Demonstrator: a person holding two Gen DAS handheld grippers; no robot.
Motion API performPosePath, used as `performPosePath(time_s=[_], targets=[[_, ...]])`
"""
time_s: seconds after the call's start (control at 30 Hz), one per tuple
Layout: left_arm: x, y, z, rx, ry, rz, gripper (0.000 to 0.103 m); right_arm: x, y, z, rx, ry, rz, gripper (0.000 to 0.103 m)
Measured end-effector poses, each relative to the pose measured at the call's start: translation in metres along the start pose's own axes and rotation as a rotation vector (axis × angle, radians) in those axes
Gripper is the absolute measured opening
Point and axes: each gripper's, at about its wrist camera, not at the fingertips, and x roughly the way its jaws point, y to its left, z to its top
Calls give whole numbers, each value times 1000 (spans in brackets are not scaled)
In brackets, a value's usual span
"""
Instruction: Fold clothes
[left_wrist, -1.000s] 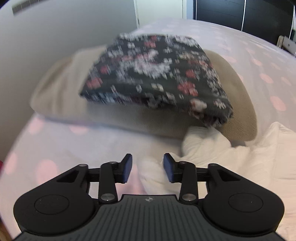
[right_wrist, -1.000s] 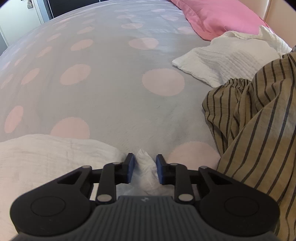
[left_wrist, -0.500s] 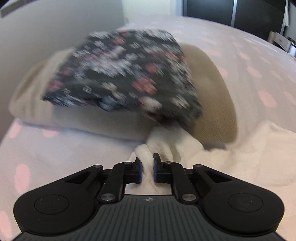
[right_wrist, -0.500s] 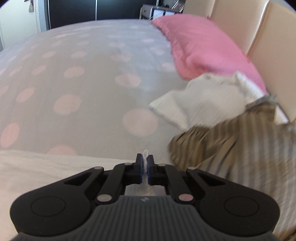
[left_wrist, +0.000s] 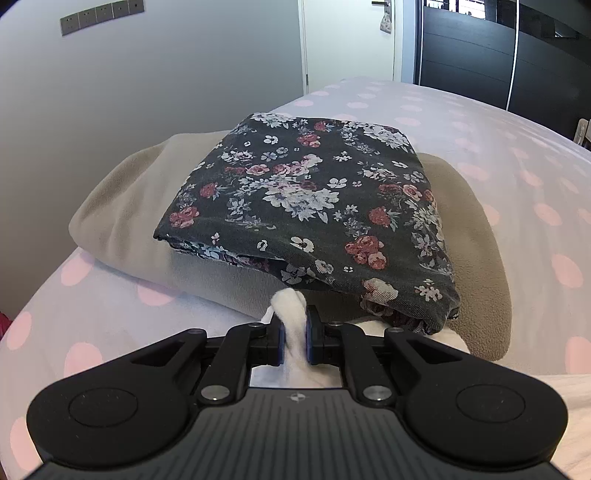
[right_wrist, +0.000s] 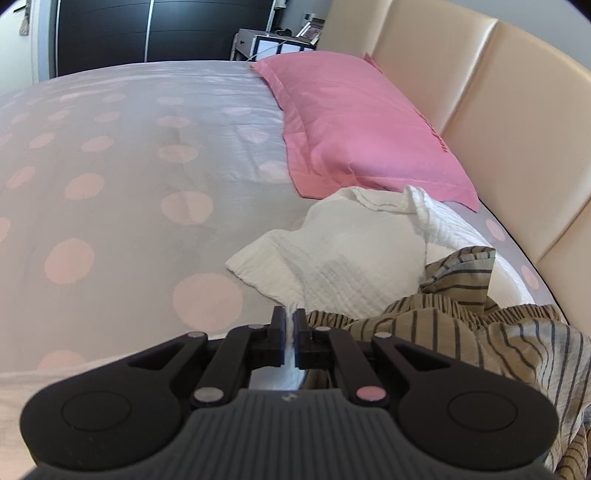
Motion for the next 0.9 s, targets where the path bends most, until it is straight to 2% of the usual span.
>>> performPosePath(time_s=[0.17, 0.27, 0.37, 0.57, 0.8, 0.9], targets=[[-9, 6, 1, -10, -9, -3, 8, -9, -10, -6, 29, -8, 16, 5], [-22, 9, 4, -18, -40, -12, 8, -22, -17, -9, 37, -27, 21, 5], [-42, 16, 8, -31, -95, -36, 8, -36, -26, -9, 47, -46, 29, 5], [-93, 34, 21, -74, -252, -48, 8, -59, -36, -8, 58, -64, 40, 5], [-102, 27, 45, -35, -372, -21, 8, -62, -25, 1, 72, -84, 49, 5], [-88, 19, 60, 11, -378, 17, 8, -57, -12, 14, 64, -105, 46, 5]])
